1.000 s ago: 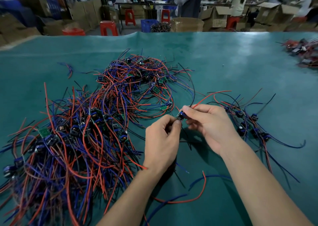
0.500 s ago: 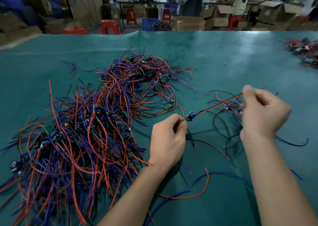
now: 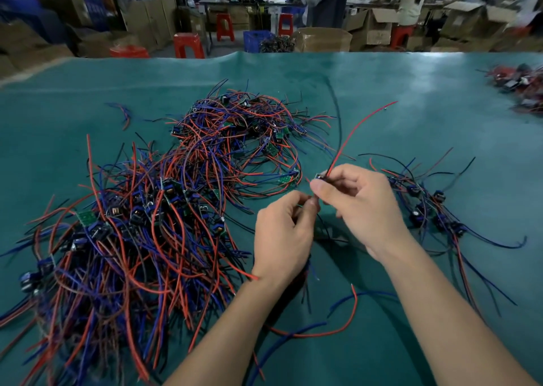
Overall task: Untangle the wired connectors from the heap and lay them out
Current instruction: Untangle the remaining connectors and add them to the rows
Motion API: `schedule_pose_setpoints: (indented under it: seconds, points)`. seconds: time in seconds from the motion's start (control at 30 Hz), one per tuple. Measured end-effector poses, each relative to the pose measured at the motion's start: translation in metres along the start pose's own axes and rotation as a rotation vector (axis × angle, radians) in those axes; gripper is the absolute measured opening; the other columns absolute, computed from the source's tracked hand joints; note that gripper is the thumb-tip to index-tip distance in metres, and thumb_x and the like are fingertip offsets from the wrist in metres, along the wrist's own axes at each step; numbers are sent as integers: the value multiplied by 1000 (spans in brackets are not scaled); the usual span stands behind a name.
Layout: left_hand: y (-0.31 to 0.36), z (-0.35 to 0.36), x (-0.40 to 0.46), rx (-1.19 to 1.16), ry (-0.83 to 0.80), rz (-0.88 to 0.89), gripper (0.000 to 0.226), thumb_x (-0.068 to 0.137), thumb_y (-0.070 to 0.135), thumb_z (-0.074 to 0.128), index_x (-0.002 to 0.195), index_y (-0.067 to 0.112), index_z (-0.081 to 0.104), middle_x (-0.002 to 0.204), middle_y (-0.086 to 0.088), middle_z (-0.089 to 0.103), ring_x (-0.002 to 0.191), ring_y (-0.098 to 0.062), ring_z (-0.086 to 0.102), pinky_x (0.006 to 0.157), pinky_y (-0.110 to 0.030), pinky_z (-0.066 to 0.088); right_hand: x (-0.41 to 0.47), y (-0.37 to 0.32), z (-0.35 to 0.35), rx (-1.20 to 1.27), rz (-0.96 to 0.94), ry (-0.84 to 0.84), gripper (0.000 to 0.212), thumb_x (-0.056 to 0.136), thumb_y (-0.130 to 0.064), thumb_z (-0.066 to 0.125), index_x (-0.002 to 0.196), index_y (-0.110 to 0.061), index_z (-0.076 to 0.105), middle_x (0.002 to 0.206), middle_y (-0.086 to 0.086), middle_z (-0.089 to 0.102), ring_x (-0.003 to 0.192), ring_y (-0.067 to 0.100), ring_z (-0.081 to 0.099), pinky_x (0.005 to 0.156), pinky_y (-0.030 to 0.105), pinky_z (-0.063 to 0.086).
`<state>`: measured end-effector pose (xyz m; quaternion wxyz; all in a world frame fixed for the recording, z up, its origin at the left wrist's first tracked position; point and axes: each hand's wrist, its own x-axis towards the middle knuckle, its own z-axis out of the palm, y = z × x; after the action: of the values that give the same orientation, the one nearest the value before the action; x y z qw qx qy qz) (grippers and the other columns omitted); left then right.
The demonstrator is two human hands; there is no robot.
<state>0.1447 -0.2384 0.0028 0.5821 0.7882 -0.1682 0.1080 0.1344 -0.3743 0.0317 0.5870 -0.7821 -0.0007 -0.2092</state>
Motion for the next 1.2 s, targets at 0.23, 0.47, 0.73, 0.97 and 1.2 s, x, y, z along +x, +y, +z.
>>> schedule_pose_setpoints:
  seconds: [0.23, 0.47, 0.73, 0.97, 1.2]
  points:
    - [7, -2, -2, 64, -56, 44, 27, 91, 34, 56, 77, 14, 69, 47, 7, 43, 47, -7, 37, 52, -25, 29, 15, -43, -27, -7, -211, 458, 11, 82, -40, 76, 72, -41, 72, 69, -17, 71, 63, 4, 60, 61, 40, 51]
    - [8, -2, -5, 81, -26, 4, 23, 94, 22, 59, 73, 12, 62, 49, 2, 44, 50, -16, 40, 56, -33, 37, 38, -147, 24, -46, -497, 302, 20, 85, -37, 75, 73, -20, 75, 69, 0, 75, 58, 11, 66, 51, 38, 49]
    - [12, -5, -4, 84, 38, -12, 27, 88, 14, 61, 66, 18, 47, 52, 3, 49, 55, -17, 43, 56, -27, 36, 80, -128, 97, -897, -198, -534, 42, 97, -48, 57, 83, -10, 70, 83, 14, 76, 70, 23, 75, 67, 29, 60]
    - [10, -3, -4, 67, 134, -47, 12, 92, 17, 56, 81, 13, 57, 59, 3, 52, 67, -29, 51, 65, -43, 45, 82, -38, 37, -1122, 78, -560, 30, 77, -21, 78, 105, -28, 75, 106, 3, 70, 107, 28, 65, 94, 32, 52]
    - [9, -3, -3, 58, 128, -76, 11, 93, 17, 56, 83, 15, 60, 65, 6, 55, 72, -25, 56, 71, -40, 47, 77, -24, -4, -586, 62, -180, 22, 75, -12, 85, 90, -26, 81, 73, -4, 74, 67, 14, 67, 77, 25, 52]
